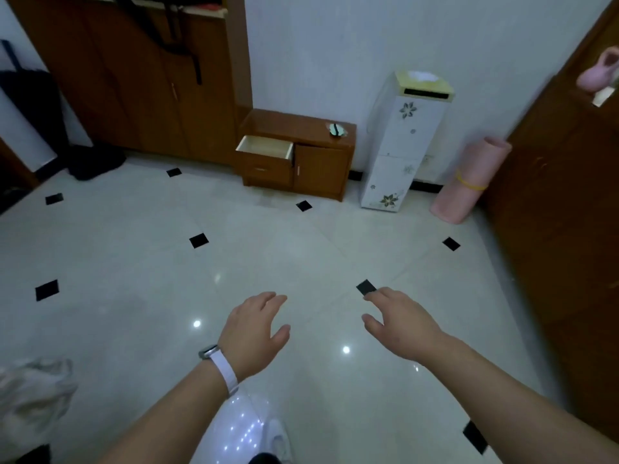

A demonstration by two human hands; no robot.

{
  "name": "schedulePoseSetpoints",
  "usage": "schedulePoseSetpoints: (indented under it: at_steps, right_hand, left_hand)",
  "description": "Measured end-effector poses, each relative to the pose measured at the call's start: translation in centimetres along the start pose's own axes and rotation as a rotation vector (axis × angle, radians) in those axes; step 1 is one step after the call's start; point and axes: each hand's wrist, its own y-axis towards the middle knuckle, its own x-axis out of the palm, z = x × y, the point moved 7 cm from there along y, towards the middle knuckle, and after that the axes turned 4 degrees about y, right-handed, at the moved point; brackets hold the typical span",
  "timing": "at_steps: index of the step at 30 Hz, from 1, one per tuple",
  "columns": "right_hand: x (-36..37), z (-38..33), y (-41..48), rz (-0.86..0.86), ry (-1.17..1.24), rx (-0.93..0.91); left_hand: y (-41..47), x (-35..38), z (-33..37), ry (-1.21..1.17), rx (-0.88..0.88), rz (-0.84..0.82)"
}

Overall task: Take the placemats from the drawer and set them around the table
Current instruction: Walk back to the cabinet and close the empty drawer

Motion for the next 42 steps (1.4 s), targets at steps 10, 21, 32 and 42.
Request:
schedulePoseSetpoints:
  at_steps: [10, 21, 32, 42]
  right_hand:
    - [-2.7, -6.1, 16.9, 0.015, 0.039, -0.064]
    - [-2.0, -5.4, 37.8, -0.037, 0.154, -0.098]
    - [-9.7, -6.2, 60.5, 0.015, 0.159, -0.182]
    - [-10.2, -8.3, 75.0, 0.034, 0.151, -0.155]
  left_hand:
    - [12.7, -4.7, -10.6, 0.001, -0.096, 0.024]
    - [30.0, -5.7, -17.6, 0.050, -0.152, 0.030]
    - [50.4, -11.4, -24.0, 0.102, -0.204, 0.045]
    - [63.3, -12.0, -33.6, 0.093, -0.192, 0.000]
